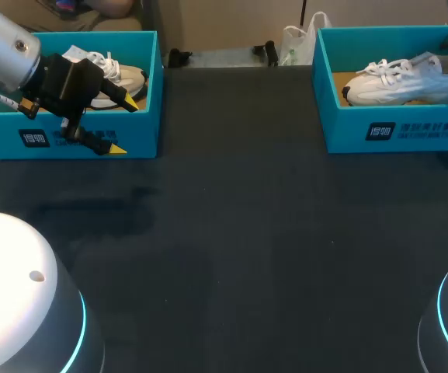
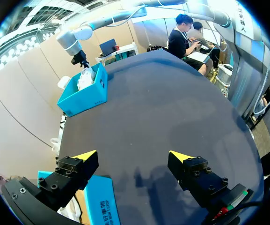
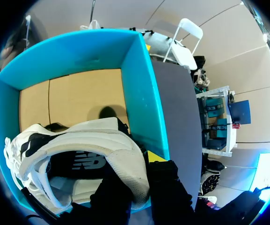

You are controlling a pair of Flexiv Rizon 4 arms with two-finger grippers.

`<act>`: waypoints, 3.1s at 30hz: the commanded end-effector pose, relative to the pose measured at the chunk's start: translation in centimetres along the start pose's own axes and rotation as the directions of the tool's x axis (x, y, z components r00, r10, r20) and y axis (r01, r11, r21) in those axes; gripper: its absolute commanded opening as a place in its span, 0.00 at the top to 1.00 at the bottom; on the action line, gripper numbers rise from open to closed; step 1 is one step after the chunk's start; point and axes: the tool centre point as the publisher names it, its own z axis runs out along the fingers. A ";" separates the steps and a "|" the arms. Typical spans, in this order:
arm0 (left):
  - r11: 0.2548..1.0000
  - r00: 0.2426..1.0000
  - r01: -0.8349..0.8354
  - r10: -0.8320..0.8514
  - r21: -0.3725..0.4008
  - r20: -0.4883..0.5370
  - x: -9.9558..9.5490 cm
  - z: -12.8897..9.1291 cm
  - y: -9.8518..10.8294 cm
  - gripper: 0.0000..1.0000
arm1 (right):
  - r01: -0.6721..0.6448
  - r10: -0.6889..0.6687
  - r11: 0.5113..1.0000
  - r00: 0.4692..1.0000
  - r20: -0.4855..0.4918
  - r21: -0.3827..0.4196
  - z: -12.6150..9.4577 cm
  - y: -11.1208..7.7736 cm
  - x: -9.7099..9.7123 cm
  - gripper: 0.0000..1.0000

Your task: Take the shoe out of the shoebox, open the shoe tongue, remove and reinsert the insole, then place the shoe into the shoebox

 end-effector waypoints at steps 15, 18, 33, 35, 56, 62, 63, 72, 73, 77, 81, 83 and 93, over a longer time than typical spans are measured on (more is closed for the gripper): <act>1.000 1.000 0.000 0.000 -0.004 -0.001 0.0 0.0 0.0 0.00 | -0.042 0.042 0.999 0.999 0.009 0.018 2.2 -2.3 1.8 1.00; 1.000 1.000 0.000 0.000 -0.004 -0.001 0.0 0.0 0.0 0.00 | -0.043 0.042 0.999 0.999 0.014 0.019 2.7 -2.8 1.9 1.00; 1.000 1.000 0.000 0.000 -0.004 -0.001 0.0 0.0 0.0 0.00 | -0.028 0.026 0.998 0.999 0.041 0.056 5.5 -4.3 2.8 1.00; 1.000 1.000 0.000 0.000 -0.004 -0.001 0.0 0.0 0.0 0.00 | -0.029 0.026 0.998 0.999 0.044 0.064 5.8 -4.5 2.8 1.00; 1.000 1.000 0.000 0.000 -0.004 -0.001 0.0 0.0 0.0 0.00 | -0.069 0.068 0.997 0.997 0.026 0.046 6.2 -4.4 2.7 0.58; 1.000 1.000 0.000 0.000 -0.004 -0.001 0.0 0.0 0.0 0.00 | -0.071 0.070 0.997 0.997 0.019 0.034 5.0 -4.2 2.3 0.54; 1.000 1.000 0.000 0.000 -0.004 -0.001 0.0 0.0 0.0 0.00 | -0.066 0.066 0.997 0.998 0.016 0.031 4.7 -4.2 2.3 0.53; 1.000 1.000 0.000 0.000 -0.004 -0.001 0.0 0.0 0.0 0.00 | -0.065 0.065 0.998 0.997 -0.042 0.020 1.7 -4.5 1.6 0.46; 1.000 1.000 0.000 0.000 -0.004 -0.001 0.0 0.0 0.0 0.00 | -0.064 0.064 0.998 0.997 -0.040 0.017 1.5 -4.6 1.5 0.46; 1.000 1.000 0.000 0.000 -0.004 -0.001 0.0 0.0 0.0 0.00 | -0.083 0.083 0.997 0.994 -0.068 0.001 -0.2 -5.0 1.2 0.35; 1.000 1.000 0.000 0.000 -0.004 -0.001 0.0 0.0 0.0 0.00 | -0.086 0.084 0.996 0.992 -0.094 -0.016 -2.2 -5.5 1.1 0.32; 1.000 1.000 0.000 0.000 -0.004 -0.001 0.0 0.0 0.0 0.00 | -0.085 0.082 0.996 0.991 -0.103 -0.021 -3.1 -5.9 1.3 0.32; 1.000 1.000 0.000 0.000 -0.004 -0.001 0.0 0.0 0.0 0.00 | -0.122 0.112 0.992 0.974 -0.198 -0.038 -6.4 -8.2 2.5 0.27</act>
